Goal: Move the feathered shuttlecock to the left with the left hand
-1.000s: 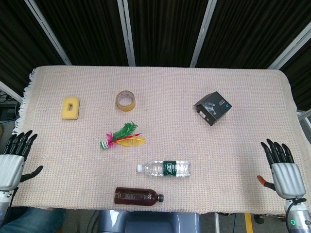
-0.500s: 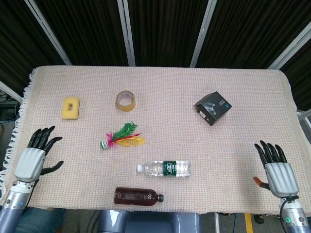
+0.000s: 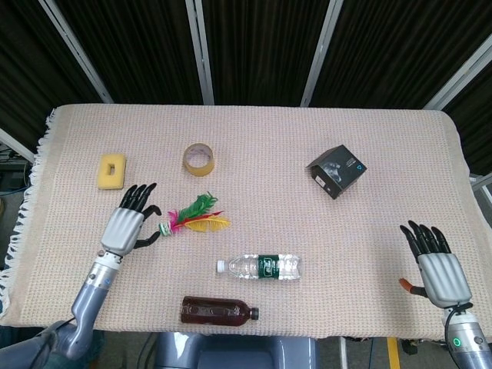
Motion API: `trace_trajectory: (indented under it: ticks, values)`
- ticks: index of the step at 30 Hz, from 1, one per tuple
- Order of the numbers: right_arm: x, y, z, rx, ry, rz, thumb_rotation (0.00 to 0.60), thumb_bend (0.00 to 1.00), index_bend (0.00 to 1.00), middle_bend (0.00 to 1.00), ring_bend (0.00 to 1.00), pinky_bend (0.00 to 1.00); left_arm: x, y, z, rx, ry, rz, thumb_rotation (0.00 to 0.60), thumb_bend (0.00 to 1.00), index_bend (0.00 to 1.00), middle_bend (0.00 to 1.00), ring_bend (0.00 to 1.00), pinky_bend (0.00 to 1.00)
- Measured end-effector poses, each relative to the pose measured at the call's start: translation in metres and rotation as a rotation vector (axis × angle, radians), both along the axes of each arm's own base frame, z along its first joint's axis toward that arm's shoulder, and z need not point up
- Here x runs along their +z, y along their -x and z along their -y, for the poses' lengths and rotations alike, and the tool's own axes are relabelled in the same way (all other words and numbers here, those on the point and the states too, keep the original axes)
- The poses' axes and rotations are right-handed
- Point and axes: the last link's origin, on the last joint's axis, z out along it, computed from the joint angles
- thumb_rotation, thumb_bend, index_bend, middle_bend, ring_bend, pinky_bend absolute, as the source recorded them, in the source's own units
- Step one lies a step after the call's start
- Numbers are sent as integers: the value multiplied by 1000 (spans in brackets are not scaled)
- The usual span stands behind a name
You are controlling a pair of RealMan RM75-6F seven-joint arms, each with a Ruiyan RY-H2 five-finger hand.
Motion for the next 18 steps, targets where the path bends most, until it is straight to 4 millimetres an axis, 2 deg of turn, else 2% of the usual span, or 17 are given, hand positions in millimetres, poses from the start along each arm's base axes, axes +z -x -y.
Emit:
trace_trajectory:
  ticks: [6,18]
  values:
    - [3,-2,-4,18,-9,20,600,100,0,0,0,0,-33,-21,-14,-30,40,14,600,234,412,0,0,0]
    - [8,-4,-9,28,-15,40,600,100,0,0,0,0,-70,-46,-40,-60,62,-11,600,234,419,0,0,0]
